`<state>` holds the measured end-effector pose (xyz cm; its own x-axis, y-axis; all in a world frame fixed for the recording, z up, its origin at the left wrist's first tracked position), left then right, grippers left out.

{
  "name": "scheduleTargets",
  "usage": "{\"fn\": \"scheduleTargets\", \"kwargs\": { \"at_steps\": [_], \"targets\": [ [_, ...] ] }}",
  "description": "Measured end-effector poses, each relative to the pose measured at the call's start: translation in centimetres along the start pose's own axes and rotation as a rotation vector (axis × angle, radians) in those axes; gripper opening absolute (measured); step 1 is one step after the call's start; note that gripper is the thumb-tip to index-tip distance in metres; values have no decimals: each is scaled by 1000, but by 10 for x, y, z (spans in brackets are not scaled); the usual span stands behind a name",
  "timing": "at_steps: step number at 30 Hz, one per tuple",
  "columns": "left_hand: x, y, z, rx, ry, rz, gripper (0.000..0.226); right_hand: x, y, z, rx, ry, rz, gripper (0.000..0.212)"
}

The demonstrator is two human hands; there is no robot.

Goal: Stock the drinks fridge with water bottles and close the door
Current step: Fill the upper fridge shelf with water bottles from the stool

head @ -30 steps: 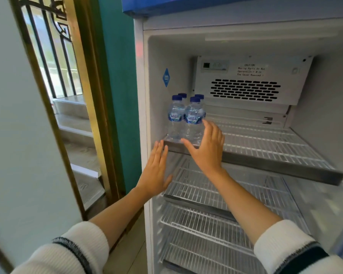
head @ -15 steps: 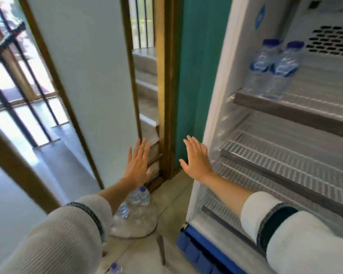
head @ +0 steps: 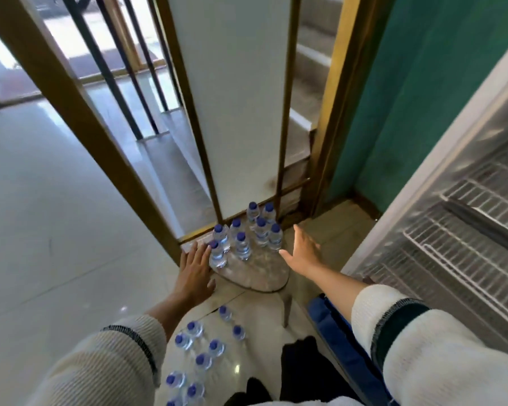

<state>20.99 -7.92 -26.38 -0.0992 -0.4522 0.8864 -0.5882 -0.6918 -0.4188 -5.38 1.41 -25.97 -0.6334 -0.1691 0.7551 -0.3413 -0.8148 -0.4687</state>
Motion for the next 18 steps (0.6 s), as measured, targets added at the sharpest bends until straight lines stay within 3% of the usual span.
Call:
{"fn": "scheduleTargets", "kwargs": {
  "at_steps": [8,14,18],
  "targets": [
    [-58,48,3,153,-207,92,86,-44,79,-19,-204,248,160,88],
    [-94,116,-8,265,-520,123,82,-69,142,-44,-279,293,244,85],
    [-114,164,-20,348,-758,64,62,-80,181,-58,-294,285,256,83]
  ]
}}
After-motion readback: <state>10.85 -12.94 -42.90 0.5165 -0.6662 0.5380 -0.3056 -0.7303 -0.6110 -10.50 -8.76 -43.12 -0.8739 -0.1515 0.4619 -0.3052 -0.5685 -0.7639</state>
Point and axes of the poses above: each hand's wrist, its own y-axis towards the middle knuckle, its own x-axis out of the back of the hand, z = x × y, the point moved 1 cm from there along y, towards the middle knuckle, and after that the axes turned 14 degrees about z, right-handed, at the moved point
